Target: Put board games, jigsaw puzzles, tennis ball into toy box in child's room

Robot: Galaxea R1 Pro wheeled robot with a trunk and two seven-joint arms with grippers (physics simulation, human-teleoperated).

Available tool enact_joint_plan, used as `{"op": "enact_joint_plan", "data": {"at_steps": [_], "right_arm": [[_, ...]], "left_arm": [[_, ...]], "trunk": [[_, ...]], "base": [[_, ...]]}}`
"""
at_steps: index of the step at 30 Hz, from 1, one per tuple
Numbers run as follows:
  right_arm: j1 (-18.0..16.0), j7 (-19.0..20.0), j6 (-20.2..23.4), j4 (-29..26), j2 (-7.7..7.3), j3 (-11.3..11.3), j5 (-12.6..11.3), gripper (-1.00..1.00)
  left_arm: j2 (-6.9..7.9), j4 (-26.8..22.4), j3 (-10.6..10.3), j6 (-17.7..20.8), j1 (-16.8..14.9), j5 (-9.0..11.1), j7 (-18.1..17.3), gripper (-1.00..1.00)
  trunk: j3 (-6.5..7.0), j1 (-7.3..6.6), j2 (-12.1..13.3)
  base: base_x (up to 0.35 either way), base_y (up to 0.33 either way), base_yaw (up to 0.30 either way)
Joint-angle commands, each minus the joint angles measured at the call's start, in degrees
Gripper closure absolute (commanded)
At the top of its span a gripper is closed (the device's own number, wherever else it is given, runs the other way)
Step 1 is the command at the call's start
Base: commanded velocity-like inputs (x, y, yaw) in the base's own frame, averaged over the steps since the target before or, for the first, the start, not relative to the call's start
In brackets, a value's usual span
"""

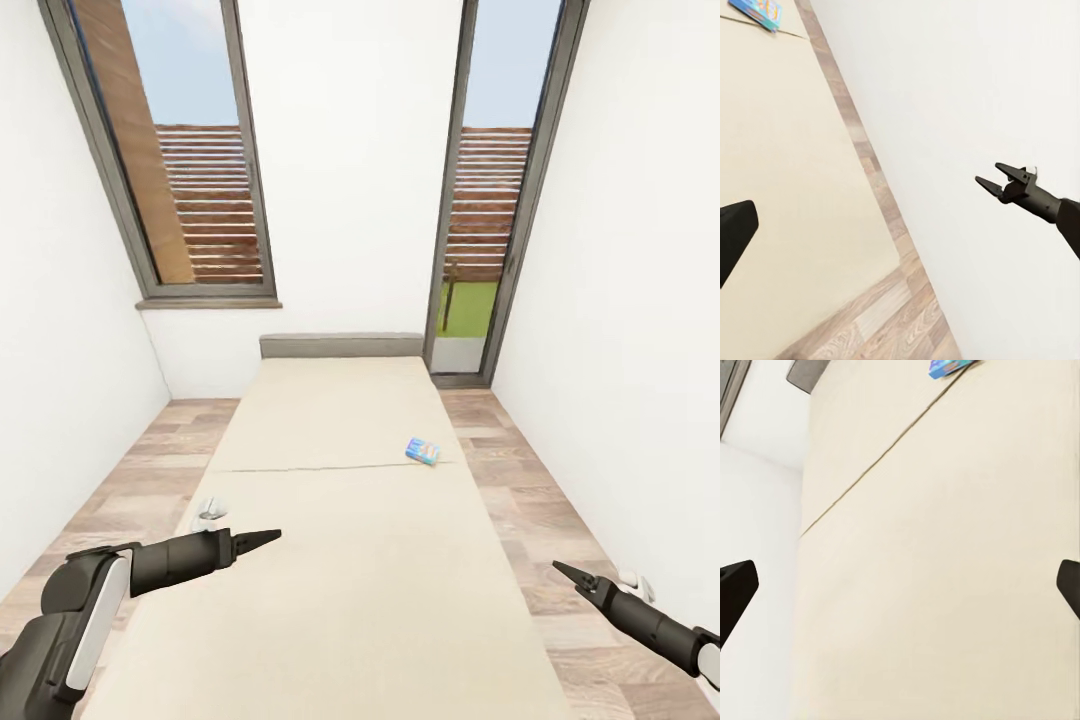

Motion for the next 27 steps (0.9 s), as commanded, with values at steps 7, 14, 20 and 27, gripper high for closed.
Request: {"op": "enact_joint_plan", "data": {"at_steps": [7,14,20,27], "right_arm": [[-0.06,-0.33,0.28,-0.06,0.34,0.3,-0.48,-1.0],[-0.06,-0.66,-1.94,-0.11,0.7,0.33,-0.35,-1.0],[-0.06,-0.62,-2.25,-0.58,0.74,0.3,-0.27,-1.0],[-0.06,-0.5,-2.28,-3.65,0.77,0.91,0.02,-1.0]], "left_arm": [[0.0,-0.01,0.01,0.2,-0.05,-0.17,-0.3,-1.0],[0.0,-0.05,0.06,0.2,-0.05,-0.17,-0.32,-1.0],[0.0,-0.04,0.18,0.2,-0.05,-0.17,-0.34,-1.0],[-0.05,-0.03,0.09,0.2,-0.05,-0.17,-0.34,-1.0]], "trunk": [[-0.07,0.04,-0.13],[-0.06,0.04,-0.13],[-0.06,0.04,-0.13],[-0.06,0.04,-0.13]], "base": [[0.0,-0.12,-0.022],[0.0,-0.013,-0.002],[0.0,-0.094,0.0],[0.0,-0.225,0.0]]}}
